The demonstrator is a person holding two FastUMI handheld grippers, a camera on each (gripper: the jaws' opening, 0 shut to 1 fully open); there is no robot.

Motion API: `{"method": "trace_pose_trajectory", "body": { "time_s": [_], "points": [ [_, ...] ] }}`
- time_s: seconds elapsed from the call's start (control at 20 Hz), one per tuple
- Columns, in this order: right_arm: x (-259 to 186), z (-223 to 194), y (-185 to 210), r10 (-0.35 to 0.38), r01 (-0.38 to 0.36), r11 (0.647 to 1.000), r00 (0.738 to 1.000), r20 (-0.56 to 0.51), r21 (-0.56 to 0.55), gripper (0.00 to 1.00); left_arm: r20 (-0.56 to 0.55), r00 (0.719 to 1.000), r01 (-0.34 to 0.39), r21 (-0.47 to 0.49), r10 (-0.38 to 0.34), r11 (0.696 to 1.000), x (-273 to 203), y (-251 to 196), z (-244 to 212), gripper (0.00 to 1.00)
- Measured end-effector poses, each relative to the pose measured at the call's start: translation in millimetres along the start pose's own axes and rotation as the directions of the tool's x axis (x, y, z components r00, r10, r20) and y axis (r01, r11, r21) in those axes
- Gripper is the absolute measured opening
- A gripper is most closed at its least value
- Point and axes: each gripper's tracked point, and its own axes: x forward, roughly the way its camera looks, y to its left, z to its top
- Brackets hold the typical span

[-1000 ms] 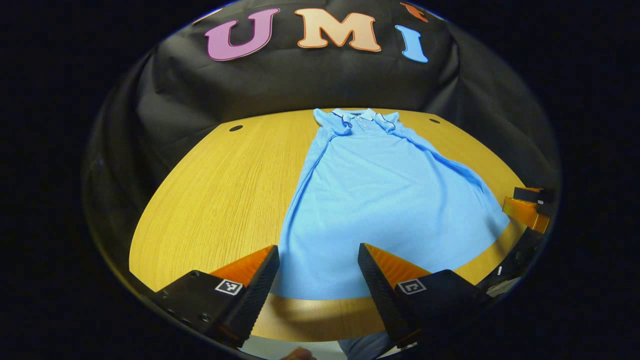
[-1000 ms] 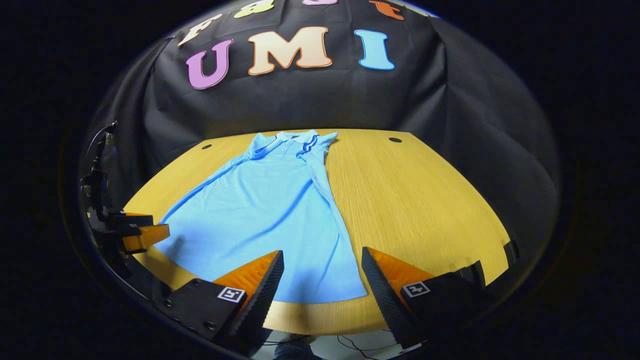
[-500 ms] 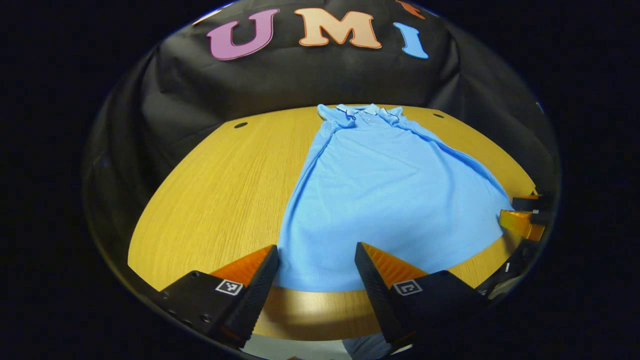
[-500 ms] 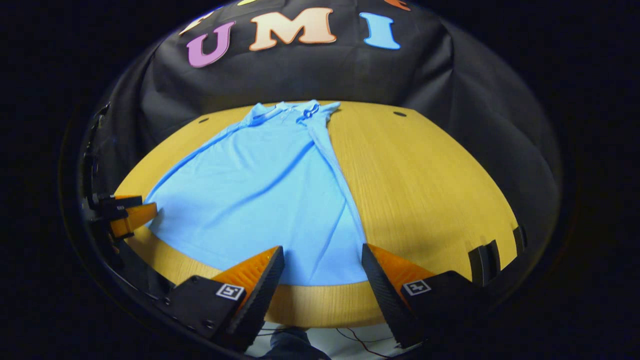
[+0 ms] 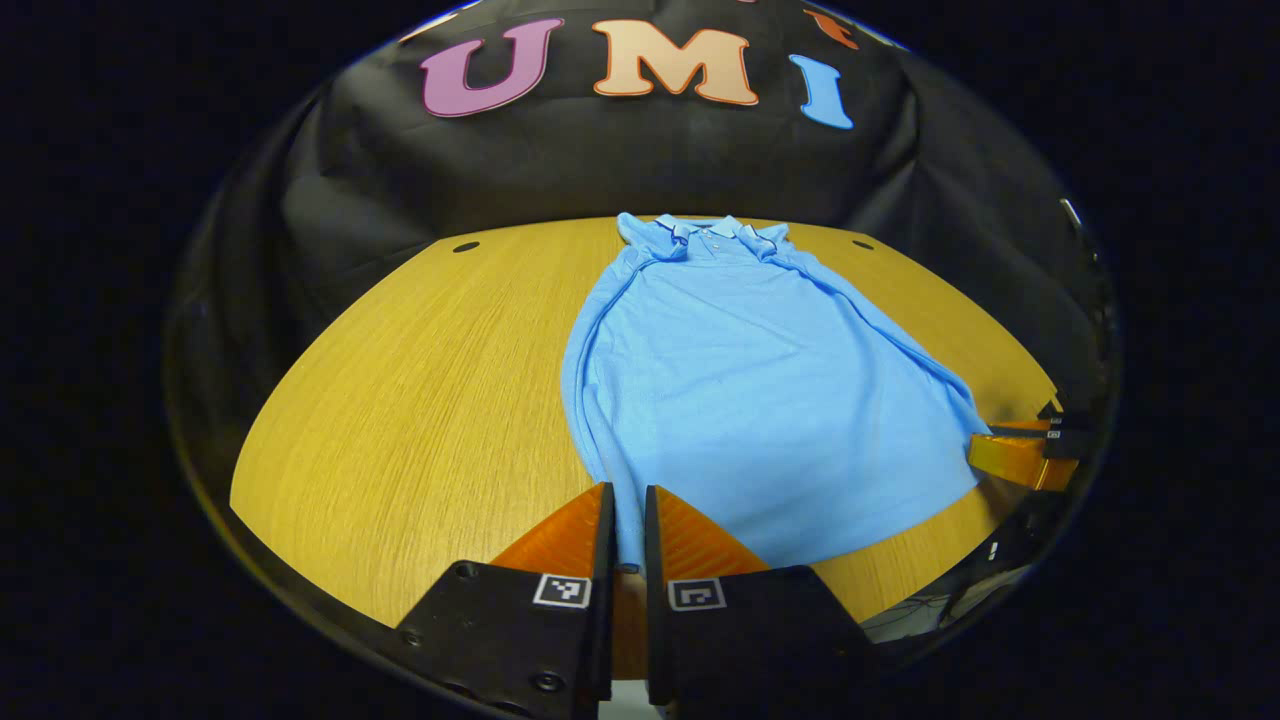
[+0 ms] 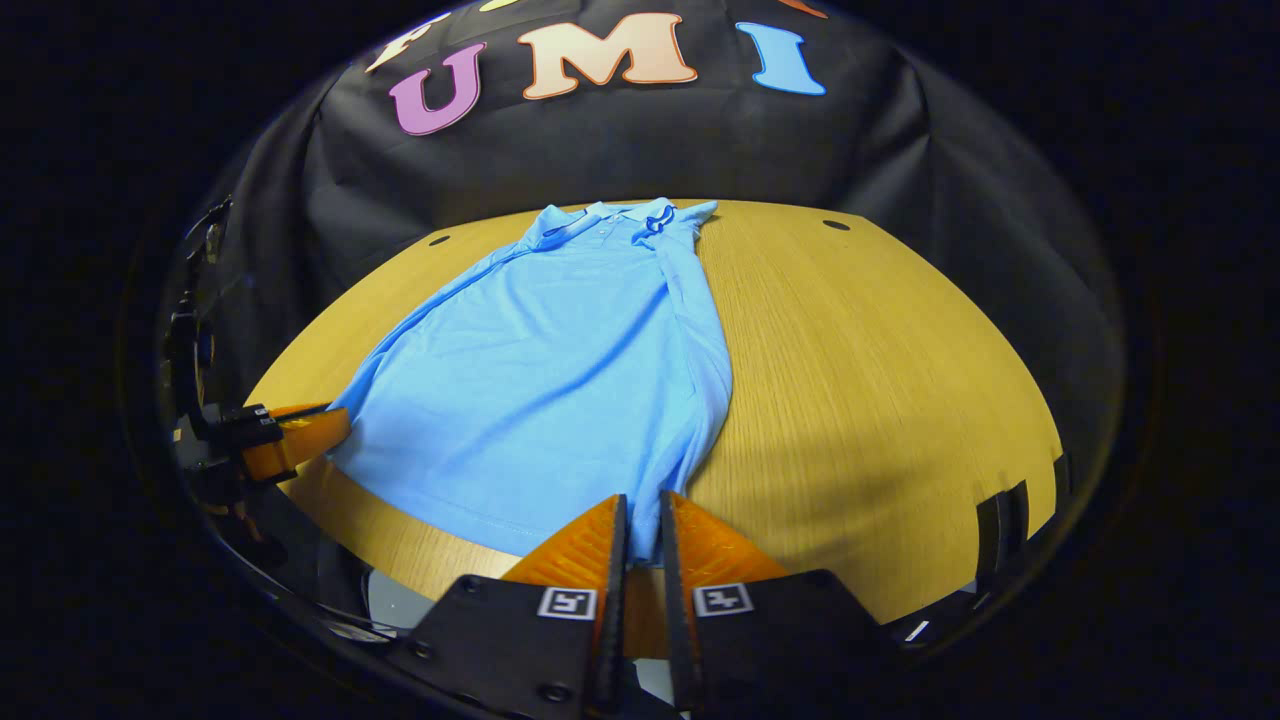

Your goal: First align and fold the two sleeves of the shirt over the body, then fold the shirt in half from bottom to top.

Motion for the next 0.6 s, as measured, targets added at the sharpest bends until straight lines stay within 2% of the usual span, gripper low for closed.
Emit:
{"method": "trace_pose_trajectory", "body": {
  "time_s": [0.05,0.1,0.15,0.3,0.45,0.6],
  "points": [
    [-0.1,1.4,-0.4,0.0,0.0,1.0,1.0,-0.001,0.003,0.13,0.002,1.0,-0.001,-0.015,0.002,1.0,-1.0,-2.6,0.7,0.11],
    [-2.7,0.3,-0.7,-0.001,0.001,1.0,1.0,-0.003,0.006,0.06,-0.005,1.0,-0.01,-0.029,0.009,1.0,0.2,-1.9,0.0,0.02],
    [0.0,0.4,-0.6,0.003,-0.002,1.0,1.0,-0.008,0.007,0.03,-0.021,1.0,-0.019,-0.038,0.018,0.999,0.3,-2.3,-0.4,0.0],
    [-2.8,2.1,-1.1,0.003,-0.002,0.999,1.0,-0.015,0.036,0.03,-0.083,0.995,-0.056,-0.02,0.055,0.998,0.7,-3.5,-0.7,0.0],
    [-9.0,18.3,-0.5,0.011,-0.011,0.999,1.0,0.019,0.034,0.02,-0.114,0.993,-0.035,-0.028,0.032,0.999,-0.4,-11.6,2.6,0.0],
    [-18.9,41.1,1.0,0.028,-0.03,0.999,0.998,0.057,0.031,0.03,-0.099,0.995,-0.032,-0.061,0.025,0.998,-5.4,-10.3,18.0,0.0]
  ]
}}
